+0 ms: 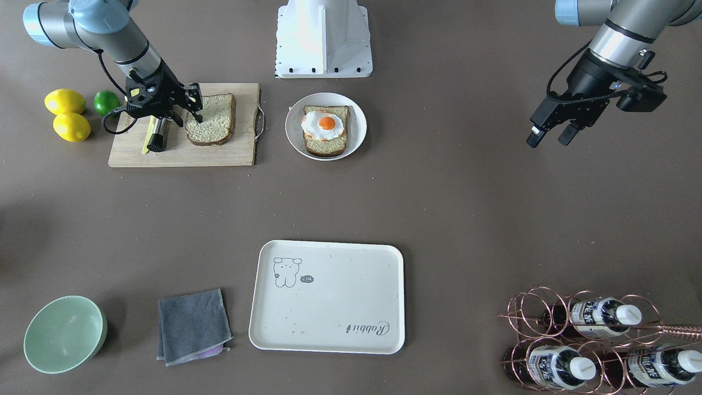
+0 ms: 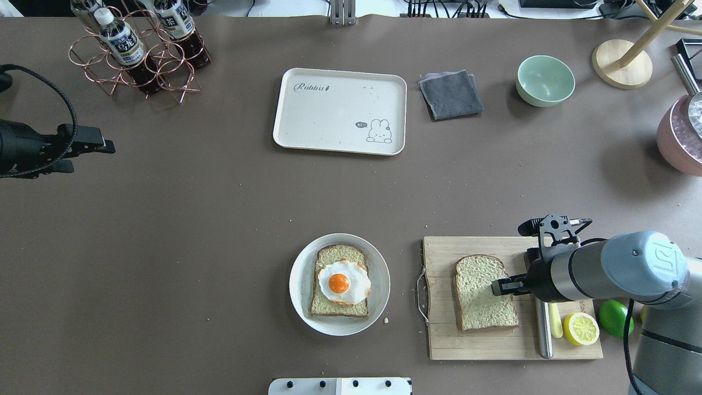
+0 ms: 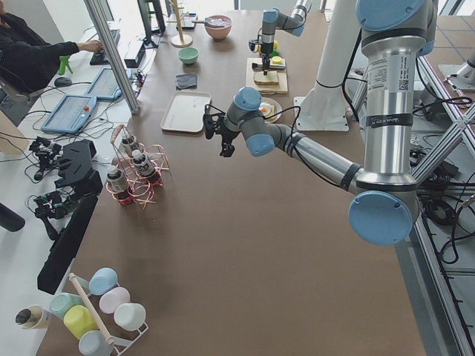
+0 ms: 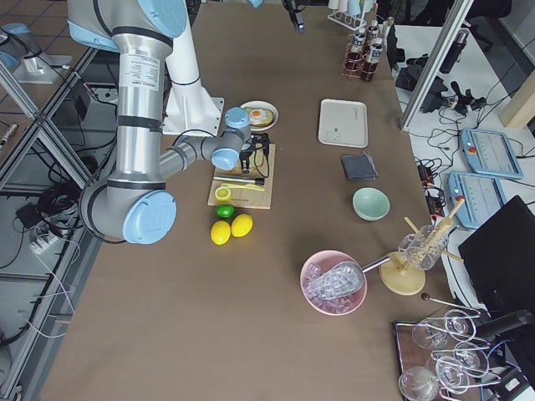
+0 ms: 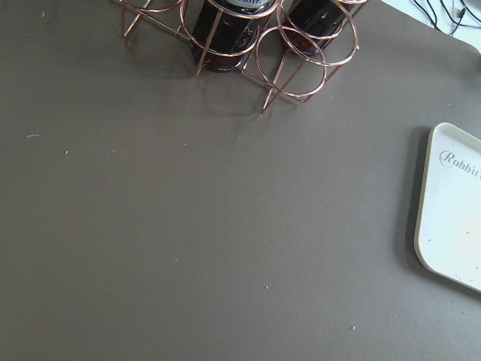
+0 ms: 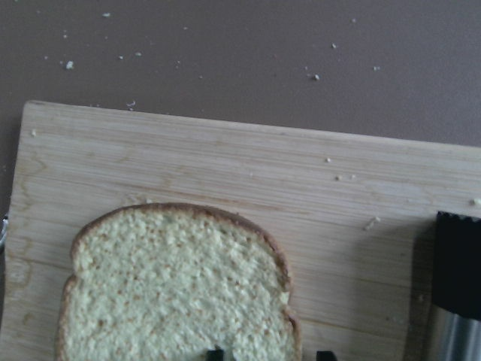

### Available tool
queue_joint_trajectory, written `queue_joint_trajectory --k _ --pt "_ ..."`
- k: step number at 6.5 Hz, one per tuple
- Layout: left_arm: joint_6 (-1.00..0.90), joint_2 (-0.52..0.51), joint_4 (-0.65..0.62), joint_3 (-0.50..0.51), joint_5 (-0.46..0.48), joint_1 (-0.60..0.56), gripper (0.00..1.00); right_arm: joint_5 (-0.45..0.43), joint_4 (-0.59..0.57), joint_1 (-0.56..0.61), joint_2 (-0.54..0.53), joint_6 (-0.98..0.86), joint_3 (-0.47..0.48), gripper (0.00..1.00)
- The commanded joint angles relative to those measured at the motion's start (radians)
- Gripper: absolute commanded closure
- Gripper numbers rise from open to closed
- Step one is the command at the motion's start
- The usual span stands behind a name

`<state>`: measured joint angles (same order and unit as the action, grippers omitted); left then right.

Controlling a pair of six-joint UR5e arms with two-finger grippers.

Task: Make sandwich and place on tray
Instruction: 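Lower the right gripper and grasp the bread slice's edge, then lift the bread slice and lay it over the egg on the plate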

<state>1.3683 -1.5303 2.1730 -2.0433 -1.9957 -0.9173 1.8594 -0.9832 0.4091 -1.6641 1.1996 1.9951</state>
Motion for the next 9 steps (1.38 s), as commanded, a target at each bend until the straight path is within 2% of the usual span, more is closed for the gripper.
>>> queue_joint_trajectory --k 1,2,4,5,6,7,8,9 --pt "0.0 0.004 -0.001 0.0 0.0 -0.002 0.03 -0.012 0.0 -0.001 0.01 0.001 -0.001 1.0" --pt "0.002 0.005 -0.001 0.0 0.0 0.0 0.03 -0.009 0.001 0.008 0.01 0.003 0.005 1.0" --pt "0.0 0.002 -0.001 0.006 0.0 0.0 0.03 0.085 0.02 0.086 0.009 0.0 0.033 1.0" --pt "0.0 0.004 -0.001 0.006 0.0 -0.005 0.03 0.166 0.117 0.127 -0.017 0.001 0.033 1.0" --pt "0.0 0.001 -0.001 0.009 0.0 -0.003 0.03 0.211 0.177 0.135 0.0 0.011 0.031 1.0" --pt "0.0 0.001 -0.001 0.017 0.002 -0.003 0.03 0.213 0.175 0.134 0.106 0.074 0.015 1.0" --pt "0.0 0.005 -0.001 0.017 0.024 -0.002 0.03 0.21 0.175 0.131 0.238 0.134 -0.048 1.0" --pt "0.002 0.004 -0.001 0.023 0.038 0.0 0.03 0.196 0.172 0.088 0.324 0.225 -0.073 1.0"
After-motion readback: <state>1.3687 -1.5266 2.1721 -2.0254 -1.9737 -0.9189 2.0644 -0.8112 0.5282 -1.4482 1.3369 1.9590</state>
